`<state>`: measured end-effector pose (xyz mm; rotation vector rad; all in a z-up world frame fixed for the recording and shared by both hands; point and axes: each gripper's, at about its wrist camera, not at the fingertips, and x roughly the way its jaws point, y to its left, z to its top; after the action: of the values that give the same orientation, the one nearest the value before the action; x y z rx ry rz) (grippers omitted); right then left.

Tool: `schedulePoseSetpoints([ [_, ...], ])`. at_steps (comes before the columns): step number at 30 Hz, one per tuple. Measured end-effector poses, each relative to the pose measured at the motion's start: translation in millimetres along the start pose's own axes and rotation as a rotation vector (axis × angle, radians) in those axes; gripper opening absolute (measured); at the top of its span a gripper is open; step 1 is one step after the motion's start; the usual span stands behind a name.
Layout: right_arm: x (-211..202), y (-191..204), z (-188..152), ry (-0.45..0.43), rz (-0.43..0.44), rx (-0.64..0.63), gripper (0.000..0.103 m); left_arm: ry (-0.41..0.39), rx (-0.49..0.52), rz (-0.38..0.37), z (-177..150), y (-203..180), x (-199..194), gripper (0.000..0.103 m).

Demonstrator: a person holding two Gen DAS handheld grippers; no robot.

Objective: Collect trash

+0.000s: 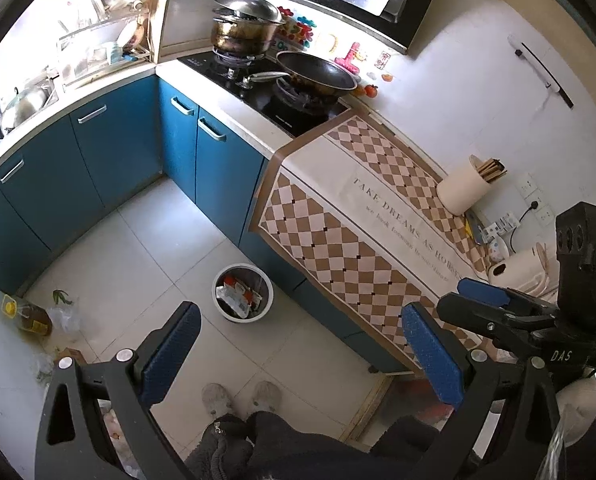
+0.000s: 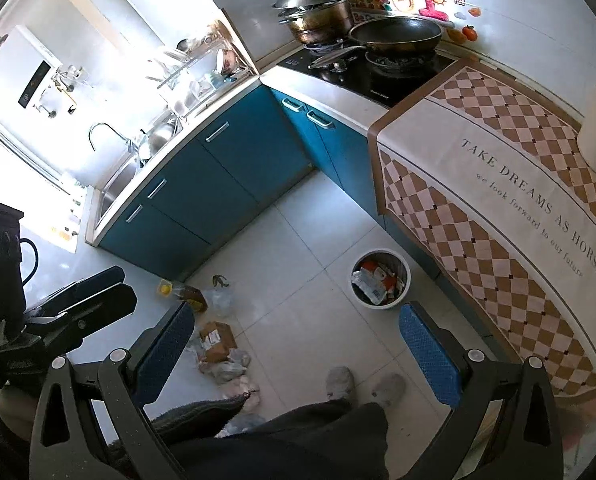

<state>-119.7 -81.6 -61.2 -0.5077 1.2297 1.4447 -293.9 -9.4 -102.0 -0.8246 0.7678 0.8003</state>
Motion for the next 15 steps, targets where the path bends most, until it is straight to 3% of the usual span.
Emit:
schedulePoseSetpoints([
  [15,8.9,0.9,1.4,0.042,0.008,0.009,0.103,0.058,0.011,-0.006,-2.6,-5.4,11.5,0.103],
])
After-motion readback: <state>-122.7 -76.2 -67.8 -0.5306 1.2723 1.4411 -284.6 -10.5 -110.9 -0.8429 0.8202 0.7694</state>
